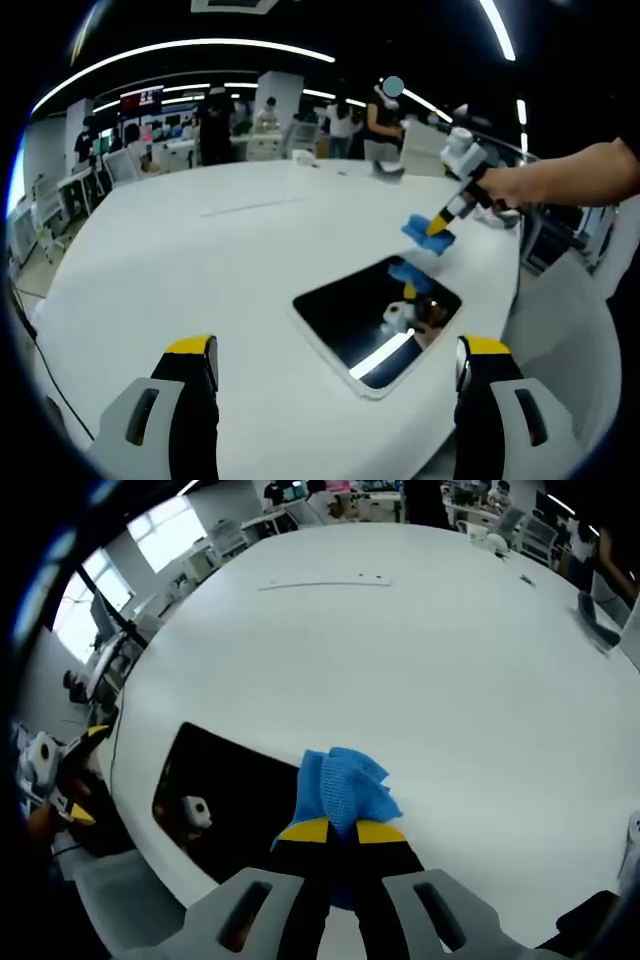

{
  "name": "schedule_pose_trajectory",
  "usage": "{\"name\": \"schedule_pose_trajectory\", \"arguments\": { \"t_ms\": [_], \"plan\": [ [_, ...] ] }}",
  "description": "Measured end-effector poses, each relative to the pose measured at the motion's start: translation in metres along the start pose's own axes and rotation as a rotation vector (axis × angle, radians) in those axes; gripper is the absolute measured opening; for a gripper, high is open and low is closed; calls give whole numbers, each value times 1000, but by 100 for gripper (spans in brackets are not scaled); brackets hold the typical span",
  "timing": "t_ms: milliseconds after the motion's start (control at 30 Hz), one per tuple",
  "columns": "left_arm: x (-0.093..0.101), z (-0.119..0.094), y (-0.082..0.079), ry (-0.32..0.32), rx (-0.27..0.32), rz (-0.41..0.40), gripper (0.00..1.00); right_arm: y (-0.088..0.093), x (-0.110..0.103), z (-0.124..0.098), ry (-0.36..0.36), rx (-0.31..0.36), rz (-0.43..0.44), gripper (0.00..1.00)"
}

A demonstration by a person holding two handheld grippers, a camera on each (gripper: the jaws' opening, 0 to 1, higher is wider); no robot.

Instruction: Wipe the mirror surface with the cleaning cloth until all visible marks leave the cleaned area.

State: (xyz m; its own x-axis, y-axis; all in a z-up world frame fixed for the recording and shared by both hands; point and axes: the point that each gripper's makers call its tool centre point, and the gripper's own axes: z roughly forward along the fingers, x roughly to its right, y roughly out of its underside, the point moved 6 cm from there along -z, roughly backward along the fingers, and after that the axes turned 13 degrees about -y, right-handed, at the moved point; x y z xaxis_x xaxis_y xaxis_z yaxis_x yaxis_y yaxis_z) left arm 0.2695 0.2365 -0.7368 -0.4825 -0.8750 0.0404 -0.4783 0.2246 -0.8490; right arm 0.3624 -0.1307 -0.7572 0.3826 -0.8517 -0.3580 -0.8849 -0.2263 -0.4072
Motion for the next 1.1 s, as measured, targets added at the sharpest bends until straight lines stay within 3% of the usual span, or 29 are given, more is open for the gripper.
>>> {"name": "schedule_pose_trajectory", "arguments": {
  "t_ms": [600,1100],
  "plan": [
    [5,6,-2,10,-3,5,100,10,22,-13,31,3,21,2],
    [6,7,-1,9,-11,2,100,21,27,-4,30,-20,34,2]
  ]
}}
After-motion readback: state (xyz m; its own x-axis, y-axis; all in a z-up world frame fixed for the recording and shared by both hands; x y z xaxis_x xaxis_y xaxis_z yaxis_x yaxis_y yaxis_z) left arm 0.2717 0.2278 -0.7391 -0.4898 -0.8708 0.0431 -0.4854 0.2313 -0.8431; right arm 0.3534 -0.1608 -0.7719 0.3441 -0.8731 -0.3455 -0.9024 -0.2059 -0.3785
